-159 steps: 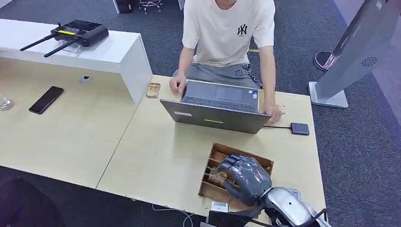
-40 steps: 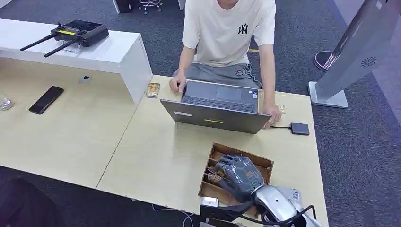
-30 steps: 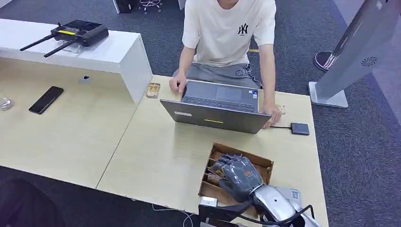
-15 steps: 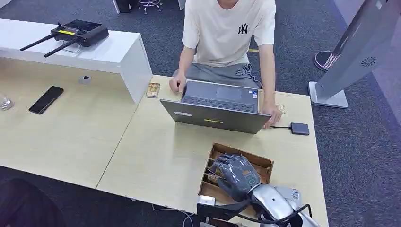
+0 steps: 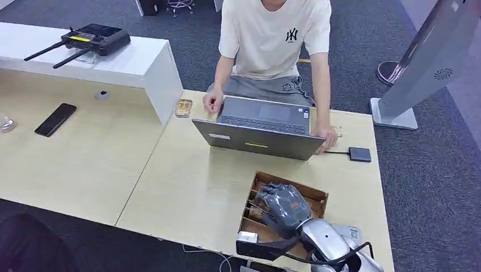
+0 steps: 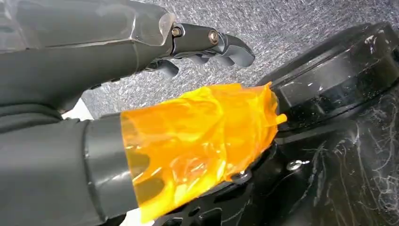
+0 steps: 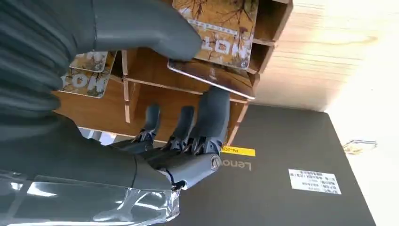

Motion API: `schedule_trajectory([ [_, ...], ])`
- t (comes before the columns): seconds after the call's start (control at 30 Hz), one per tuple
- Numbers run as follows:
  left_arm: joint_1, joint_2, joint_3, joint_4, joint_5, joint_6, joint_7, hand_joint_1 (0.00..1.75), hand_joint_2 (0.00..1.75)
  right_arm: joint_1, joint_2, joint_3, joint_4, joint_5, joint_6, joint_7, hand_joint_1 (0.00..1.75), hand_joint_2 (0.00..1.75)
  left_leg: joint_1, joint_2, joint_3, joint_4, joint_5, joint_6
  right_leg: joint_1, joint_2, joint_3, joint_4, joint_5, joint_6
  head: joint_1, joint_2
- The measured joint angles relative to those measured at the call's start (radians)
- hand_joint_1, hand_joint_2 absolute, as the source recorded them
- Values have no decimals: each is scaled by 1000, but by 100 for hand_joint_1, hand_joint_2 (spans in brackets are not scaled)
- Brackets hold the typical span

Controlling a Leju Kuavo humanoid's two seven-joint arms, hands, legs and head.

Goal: Pass the card to the sensor for recognition and then transmit it.

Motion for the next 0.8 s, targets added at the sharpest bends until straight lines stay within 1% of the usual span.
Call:
schedule_trajectory([
  [0.03, 1, 0, 2, 0, -7, 0, 7, 0, 0, 0, 1, 0, 3, 1, 0, 0, 77, 175, 0, 0, 0, 0, 0, 0, 0, 0, 0, 0, 0, 0, 0, 0],
  [0.07, 2, 0, 3, -1, -12, 0, 10, 0, 0, 0, 2, 0, 6, 1, 0, 0, 79, 175, 0, 0, 0, 0, 0, 0, 0, 0, 0, 0, 0, 0, 0, 0],
  [0.13, 7, 2, 10, -5, -26, 0, 18, 0, 0, 0, 2, 0, 12, 5, 0, 0, 87, 175, 0, 0, 0, 0, 0, 0, 0, 0, 0, 0, 0, 0, 0, 0],
  [0.2, 13, 3, 16, -10, -37, 0, 29, 0, 0, 0, 2, 0, 17, 7, 0, 0, 106, 175, 0, 0, 0, 0, 0, 0, 0, 0, 0, 0, 0, 0, 0, 0],
  [0.23, 18, 4, 22, -10, -43, 0, 31, 0, 0, 0, 2, 0, 19, 10, 0, 0, 106, 175, 0, 0, 0, 0, 0, 0, 0, 0, 0, 0, 0, 0, 0, 0],
  [0.27, 22, 5, 30, -11, -46, 0, 32, 0, 0, 0, 2, 0, 22, 10, 0, 0, 122, 175, 0, 0, 0, 0, 0, 0, 0, 0, 0, 0, 0, 0, 0, 0],
  [0.3, 25, 5, 35, -14, -50, 0, 39, 0, 0, 0, 2, 0, 24, 12, -1, 0, 133, 175, 0, 0, 0, 0, 0, 0, 0, 0, 0, 0, 0, 0, 0, 0],
  [0.33, 28, 5, 40, -16, -55, 0, 43, 0, 0, -2, 2, 0, 24, 12, -2, 0, 138, 175, 0, 0, 0, 0, 0, 0, 0, 0, 0, 0, 0, 0, 0, 0],
  [0.37, 32, 5, 46, -19, -60, 0, 48, 0, 0, -2, 4, 0, 25, 13, -2, 0, 154, 175, 0, 0, 0, 0, 0, 0, 0, 0, 0, 0, 0, 0, 0, 0],
  [0.4, 34, 5, 51, -19, -62, 0, 49, 0, 0, -2, 5, 0, 26, 13, -2, 0, 162, 175, 0, 0, 0, 0, 0, 0, 0, 0, 0, 0, 0, 0, 0, 0],
  [0.43, 38, 5, 56, -20, -67, 0, 52, 0, 0, -3, 5, 0, 26, 13, -2, 1, 164, 175, 0, 0, 0, 0, 0, 0, 0, 0, 0, 0, 0, 0, 0, 0],
  [0.47, 40, 5, 61, -23, -71, 0, 58, 0, 0, -3, 6, 0, 27, 14, -2, 1, 171, 175, 0, 0, 0, 0, 0, 0, 0, 0, 0, 0, 0, 0, 0, 0],
  [0.63, 50, 5, 80, -32, -85, 0, 73, 0, 0, -3, 8, 0, 29, 16, -2, 2, 175, 175, 0, 0, 0, 0, 0, 0, 0, 0, 0, 0, 0, 0, 0, 0],
  [0.73, 54, 5, 86, -36, -88, 0, 81, 0, 0, -4, 8, 0, 31, 17, -2, 2, 171, 175, 0, 0, 0, 0, 0, 0, 0, 0, 0, 0, 0, 0, 0, 0],
  [0.8, 55, 5, 87, -39, -88, 0, 82, 0, 0, -4, 8, 0, 32, 18, -2, 3, 175, 175, 0, 0, 0, 0, 0, 0, 0, 0, 0, 0, 0, 0, 0, 0],
])
